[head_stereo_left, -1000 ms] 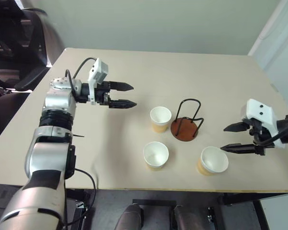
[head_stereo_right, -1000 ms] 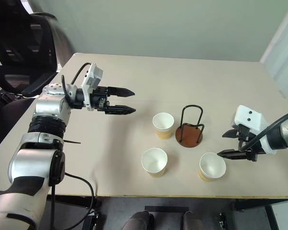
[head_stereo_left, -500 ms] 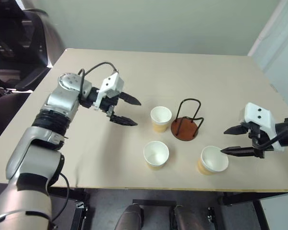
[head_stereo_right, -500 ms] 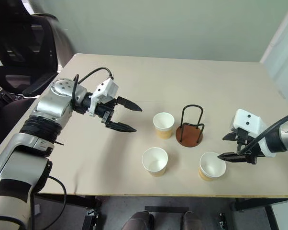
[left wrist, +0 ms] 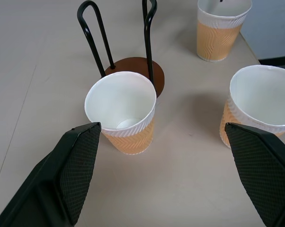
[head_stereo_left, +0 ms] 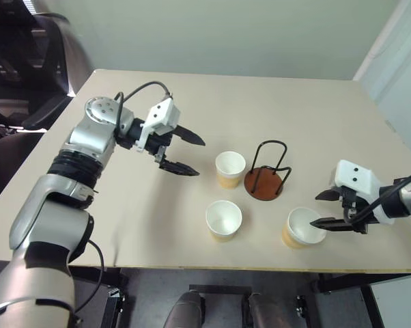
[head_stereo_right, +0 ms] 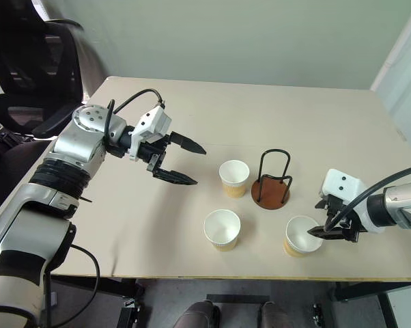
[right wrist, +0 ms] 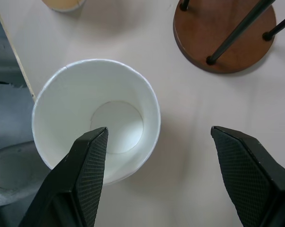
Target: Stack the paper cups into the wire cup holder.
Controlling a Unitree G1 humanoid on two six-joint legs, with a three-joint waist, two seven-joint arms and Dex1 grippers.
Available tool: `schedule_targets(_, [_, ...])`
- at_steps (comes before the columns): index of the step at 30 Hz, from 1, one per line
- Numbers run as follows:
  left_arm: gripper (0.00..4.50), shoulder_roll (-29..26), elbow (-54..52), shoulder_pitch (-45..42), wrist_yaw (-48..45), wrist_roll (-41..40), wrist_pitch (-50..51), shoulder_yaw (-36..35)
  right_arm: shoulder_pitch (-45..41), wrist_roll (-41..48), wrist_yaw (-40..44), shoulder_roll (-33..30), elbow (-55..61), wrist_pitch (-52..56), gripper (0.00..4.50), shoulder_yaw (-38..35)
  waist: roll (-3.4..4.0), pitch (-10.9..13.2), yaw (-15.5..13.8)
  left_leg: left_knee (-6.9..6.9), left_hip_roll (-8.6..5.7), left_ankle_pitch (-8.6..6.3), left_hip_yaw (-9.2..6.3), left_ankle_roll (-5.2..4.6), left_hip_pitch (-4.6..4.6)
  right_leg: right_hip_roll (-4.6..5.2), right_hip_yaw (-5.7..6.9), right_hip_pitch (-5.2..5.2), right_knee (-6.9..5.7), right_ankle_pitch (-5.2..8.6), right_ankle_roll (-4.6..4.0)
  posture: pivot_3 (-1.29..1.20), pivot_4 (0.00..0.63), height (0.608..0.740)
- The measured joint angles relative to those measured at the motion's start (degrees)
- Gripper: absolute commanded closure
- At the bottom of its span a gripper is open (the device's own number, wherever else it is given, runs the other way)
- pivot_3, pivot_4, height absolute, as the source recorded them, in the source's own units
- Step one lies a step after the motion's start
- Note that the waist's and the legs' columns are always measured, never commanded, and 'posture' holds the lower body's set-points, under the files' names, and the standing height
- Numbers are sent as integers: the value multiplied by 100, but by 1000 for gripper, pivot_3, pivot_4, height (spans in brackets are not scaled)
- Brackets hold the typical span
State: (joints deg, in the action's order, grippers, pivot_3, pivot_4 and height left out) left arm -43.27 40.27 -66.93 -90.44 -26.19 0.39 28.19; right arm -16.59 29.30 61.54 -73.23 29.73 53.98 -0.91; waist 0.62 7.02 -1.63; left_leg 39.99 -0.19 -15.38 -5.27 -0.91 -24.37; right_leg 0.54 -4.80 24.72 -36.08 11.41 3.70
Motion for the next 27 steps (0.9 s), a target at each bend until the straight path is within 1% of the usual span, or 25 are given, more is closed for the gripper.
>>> schedule_targets(9, [0,0,6,1,-2,-15,12,-14,-307,-270,-6,87,-163,-166,1017,452,0,0,0,1,0,-1,0,-1,-3,1,0,1,3,-1,1,0,150,740])
schedule_targets(17, [0,-2,5,1,-3,-83,14,-20,-406,-378,127,87,-239,-279,1017,598,0,0,1,1,0,-1,0,-1,-4,1,0,1,5,0,1,0,150,740])
schedule_targets(20, [0,-11,6,2,-4,-88,14,-21,-620,-376,233,58,-386,-318,1017,595,0,0,4,1,0,-1,0,-2,-4,1,0,1,5,-1,1,0,150,740])
schedule_targets(22, [0,-17,7,2,-4,-89,13,-21,-907,-361,369,-41,-605,-323,1017,553,1,1,2,1,0,-3,0,-5,-4,1,0,4,3,-2,0,0,150,740])
schedule_targets(24, [0,-31,10,4,-4,-90,12,-21,-1057,-324,551,-277,-741,-324,1017,353,2,1,-11,-1,0,-3,-2,-5,-8,1,1,5,4,-1,-1,0,150,740])
schedule_targets(27, [0,-46,24,4,-5,-93,7,-21,-930,-59,930,-569,-673,-290,1017,-134,2,1,-20,-4,1,0,-3,5,-13,0,4,7,9,4,-10,0,150,740])
